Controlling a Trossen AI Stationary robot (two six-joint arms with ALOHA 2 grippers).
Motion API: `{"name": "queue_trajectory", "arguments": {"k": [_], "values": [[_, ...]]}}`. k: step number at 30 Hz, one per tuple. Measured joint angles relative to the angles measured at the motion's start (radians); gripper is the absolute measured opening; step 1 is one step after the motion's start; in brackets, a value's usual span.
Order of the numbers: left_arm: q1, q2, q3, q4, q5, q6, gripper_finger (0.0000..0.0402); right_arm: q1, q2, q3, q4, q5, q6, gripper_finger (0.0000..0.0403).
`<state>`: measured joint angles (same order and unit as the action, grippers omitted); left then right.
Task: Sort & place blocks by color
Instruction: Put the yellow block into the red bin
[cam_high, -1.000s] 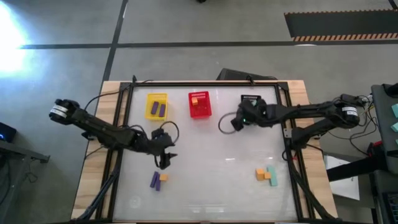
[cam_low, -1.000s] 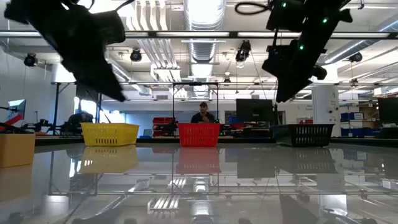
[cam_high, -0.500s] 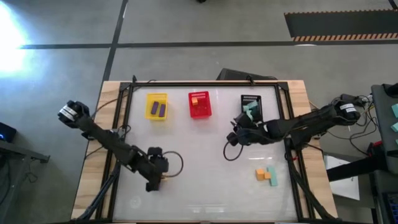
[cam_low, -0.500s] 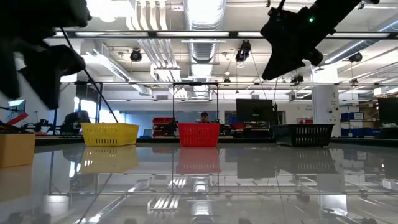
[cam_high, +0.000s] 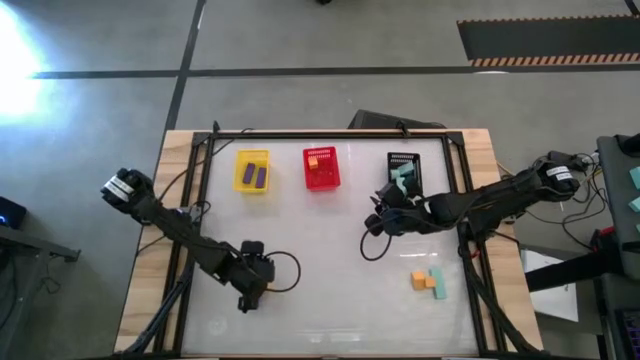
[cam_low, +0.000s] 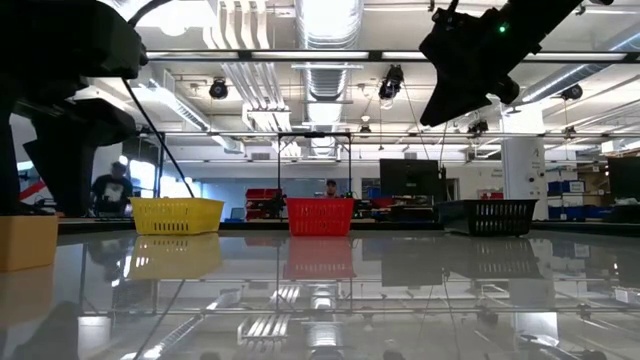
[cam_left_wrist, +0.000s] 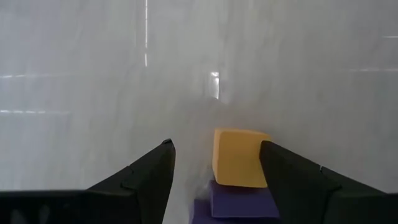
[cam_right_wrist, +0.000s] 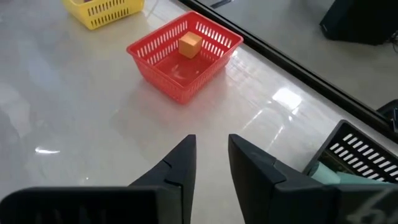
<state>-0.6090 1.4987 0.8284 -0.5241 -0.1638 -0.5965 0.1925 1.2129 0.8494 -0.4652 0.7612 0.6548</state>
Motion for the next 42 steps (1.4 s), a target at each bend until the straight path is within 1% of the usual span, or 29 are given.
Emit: {"name": "queue_trajectory", "arguments": {"k": [7, 13, 23, 31, 34, 41, 42], "values": [[-0.001, -0.044, 0.011, -0.007, 0.017, 0.0, 0.0221, 0.0, 0.0, 0.0, 0.0, 0.0, 0.0, 0.0081], [-0.004, -0.052, 0.011, -0.007, 0.077, -0.036, 0.0221, 0.0, 0.0, 0.0, 0.001, 0.0, 0.0, 0.0088], [-0.007, -0.008, 0.003, 0.049, 0.083, -0.046, 0.0221, 0.0, 0.001, -0.002, 0.002, 0.0, -0.004, 0.0082], [-0.006, 0.063, -0.001, 0.045, 0.083, -0.044, 0.022, 0.0, 0.001, -0.01, 0.005, 0.0, -0.009, 0.0091], [-0.006, 0.076, -0.001, 0.045, 0.083, -0.028, 0.0203, 0.0, 0.001, -0.016, 0.008, 0.0, -0.008, 0.009], [0.003, 0.075, -0.001, 0.045, 0.076, 0.013, 0.0119, 0.0, 0.001, -0.039, 0.042, 0.0, -0.013, 0.0081], [0.007, 0.075, -0.001, 0.046, 0.077, 0.026, 0.0117, 0.0, 0.001, -0.046, 0.052, 0.0, -0.018, 0.008]]}}
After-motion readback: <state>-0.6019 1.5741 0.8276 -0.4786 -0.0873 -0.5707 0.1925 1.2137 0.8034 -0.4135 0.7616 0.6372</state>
